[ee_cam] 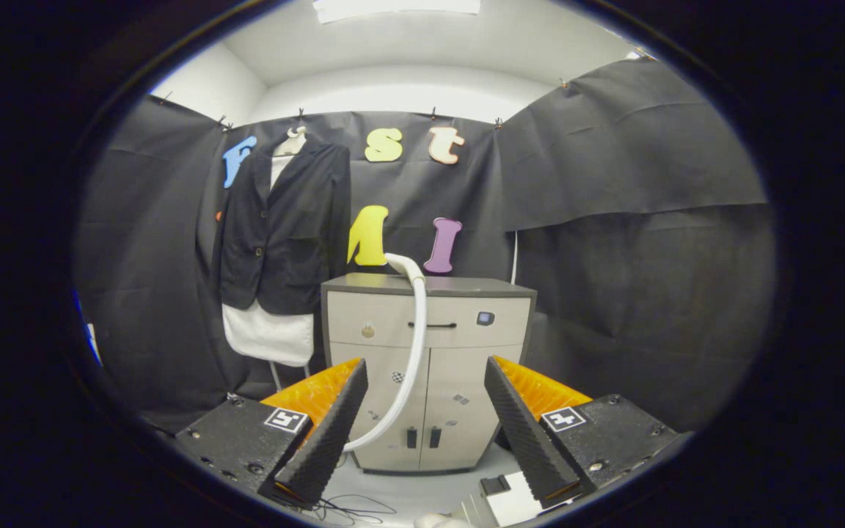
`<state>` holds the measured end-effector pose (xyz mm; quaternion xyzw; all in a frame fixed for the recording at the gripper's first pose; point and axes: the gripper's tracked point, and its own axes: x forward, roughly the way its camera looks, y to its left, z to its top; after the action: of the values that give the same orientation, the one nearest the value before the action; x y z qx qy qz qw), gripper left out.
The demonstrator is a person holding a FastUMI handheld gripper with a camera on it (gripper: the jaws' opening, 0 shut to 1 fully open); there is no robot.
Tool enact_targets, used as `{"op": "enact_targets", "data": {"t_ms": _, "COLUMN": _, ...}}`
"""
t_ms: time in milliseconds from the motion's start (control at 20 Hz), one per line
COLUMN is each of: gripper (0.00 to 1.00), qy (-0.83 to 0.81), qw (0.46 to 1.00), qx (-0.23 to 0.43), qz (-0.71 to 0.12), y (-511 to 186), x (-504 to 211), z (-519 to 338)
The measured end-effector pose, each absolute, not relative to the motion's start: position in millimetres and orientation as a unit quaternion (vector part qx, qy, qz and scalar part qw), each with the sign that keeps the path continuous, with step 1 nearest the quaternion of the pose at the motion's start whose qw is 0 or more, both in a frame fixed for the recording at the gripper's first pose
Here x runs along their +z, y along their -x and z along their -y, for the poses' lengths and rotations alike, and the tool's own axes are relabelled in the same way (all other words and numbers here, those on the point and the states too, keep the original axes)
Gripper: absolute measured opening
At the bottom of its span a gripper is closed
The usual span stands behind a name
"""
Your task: Iron the clothes twice with a garment steamer, once on the left side and once on the right side.
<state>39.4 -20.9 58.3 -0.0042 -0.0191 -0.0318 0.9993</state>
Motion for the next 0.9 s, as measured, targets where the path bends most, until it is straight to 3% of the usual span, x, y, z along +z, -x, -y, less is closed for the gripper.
{"op": "enact_targets", "data": {"t_ms": 550, "gripper": 1.00, "qy": -0.021, "qw": 0.999, "qx": -0.011, "qz": 0.030, "y": -196.1, "x": 174.5, "z": 79.1}}
{"op": "enact_targets", "data": {"t_ms": 900, "gripper": 1.00, "qy": -0.001, "qw": 0.998, "qx": 0.052, "qz": 0.047, "y": -304.9, "x": 250.9, "z": 87.6}}
